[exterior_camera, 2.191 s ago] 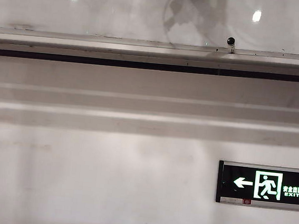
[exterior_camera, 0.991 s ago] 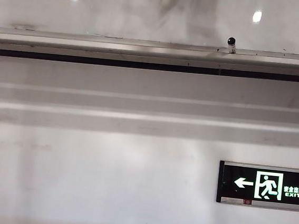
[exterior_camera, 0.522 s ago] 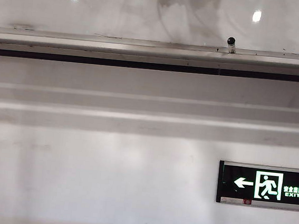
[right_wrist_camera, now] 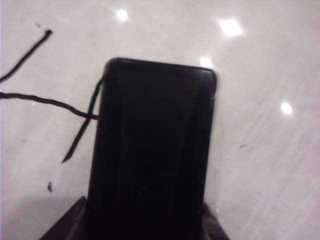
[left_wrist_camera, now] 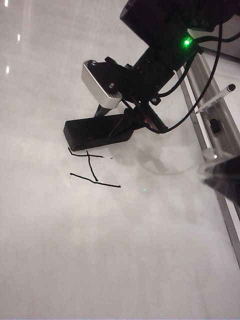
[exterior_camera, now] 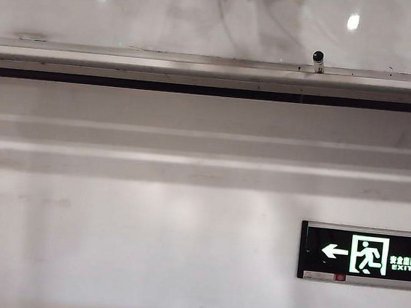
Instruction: Wipe the whiteboard clean using the black magnetic whiteboard eraser attached to the whiteboard.
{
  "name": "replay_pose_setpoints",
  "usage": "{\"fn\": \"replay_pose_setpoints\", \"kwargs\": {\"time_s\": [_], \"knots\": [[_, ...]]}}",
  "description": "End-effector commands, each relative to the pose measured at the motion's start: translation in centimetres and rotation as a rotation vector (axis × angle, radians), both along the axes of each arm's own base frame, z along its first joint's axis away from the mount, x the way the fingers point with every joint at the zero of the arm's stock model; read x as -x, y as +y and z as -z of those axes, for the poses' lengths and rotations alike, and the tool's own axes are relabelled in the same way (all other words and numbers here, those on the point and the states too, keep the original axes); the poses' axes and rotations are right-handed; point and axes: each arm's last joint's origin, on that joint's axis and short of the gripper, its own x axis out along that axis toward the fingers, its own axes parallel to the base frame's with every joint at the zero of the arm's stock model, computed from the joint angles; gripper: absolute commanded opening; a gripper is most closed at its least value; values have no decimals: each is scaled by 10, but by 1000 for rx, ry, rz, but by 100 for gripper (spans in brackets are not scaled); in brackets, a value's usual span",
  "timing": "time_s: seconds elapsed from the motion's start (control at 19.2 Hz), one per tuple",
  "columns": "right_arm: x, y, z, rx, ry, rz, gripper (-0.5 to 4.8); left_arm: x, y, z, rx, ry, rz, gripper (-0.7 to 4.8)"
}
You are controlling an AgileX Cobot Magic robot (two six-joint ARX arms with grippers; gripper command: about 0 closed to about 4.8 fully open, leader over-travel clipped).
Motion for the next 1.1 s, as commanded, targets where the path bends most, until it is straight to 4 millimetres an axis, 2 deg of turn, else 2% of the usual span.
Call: {"fn": "replay_pose_setpoints", "kwargs": {"time_s": [0.05,0.26,0.47,0.63,0.78,1.1], "knots": [[1,1,0,10,20,3,157,2,0,-2,4,-15,5,-5],[0,0,1,6,30,18,157,2,0,-2,3,-16,5,-5],[1,-6,-3,-95,27,177,157,2,0,-2,3,-16,5,-6],[4,-10,-9,-155,-21,216,157,2,0,-2,3,-16,5,-5],[4,-8,-8,-129,-22,143,156,2,0,-2,4,-15,5,-5],[-4,6,15,21,182,-145,146,2,0,-2,0,-16,26,-5]]}}
